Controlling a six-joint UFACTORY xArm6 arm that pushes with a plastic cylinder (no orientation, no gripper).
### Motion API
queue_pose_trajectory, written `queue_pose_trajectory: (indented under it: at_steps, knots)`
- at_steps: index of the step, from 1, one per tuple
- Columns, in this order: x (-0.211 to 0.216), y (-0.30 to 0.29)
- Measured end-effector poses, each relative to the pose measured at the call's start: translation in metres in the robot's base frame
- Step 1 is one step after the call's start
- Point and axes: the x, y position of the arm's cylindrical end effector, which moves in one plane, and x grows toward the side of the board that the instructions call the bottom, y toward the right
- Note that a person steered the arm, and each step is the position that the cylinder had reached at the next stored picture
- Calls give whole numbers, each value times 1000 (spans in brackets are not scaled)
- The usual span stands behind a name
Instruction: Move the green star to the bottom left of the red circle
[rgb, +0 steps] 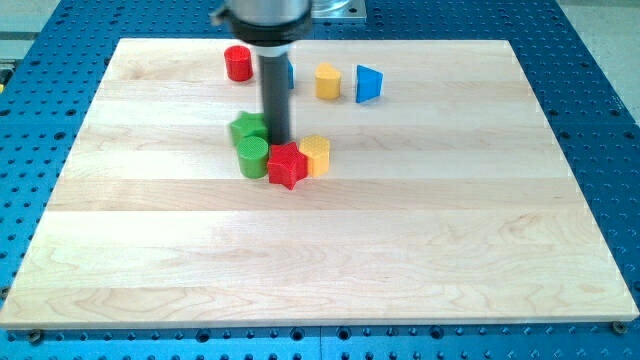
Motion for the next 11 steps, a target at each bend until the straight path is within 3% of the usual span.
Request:
queue_pose_trajectory:
  at_steps: [1, 2, 3, 4, 5, 6, 7, 8, 9, 10, 11]
  knots:
    - [3, -57]
    - [50, -67]
    - [23, -129]
    - [22, -134]
    - [48, -163]
    - [-10, -155]
    - [-62, -103]
    - [-30, -107]
    - [-17, -181]
    - [-64, -146]
    - [-70, -139]
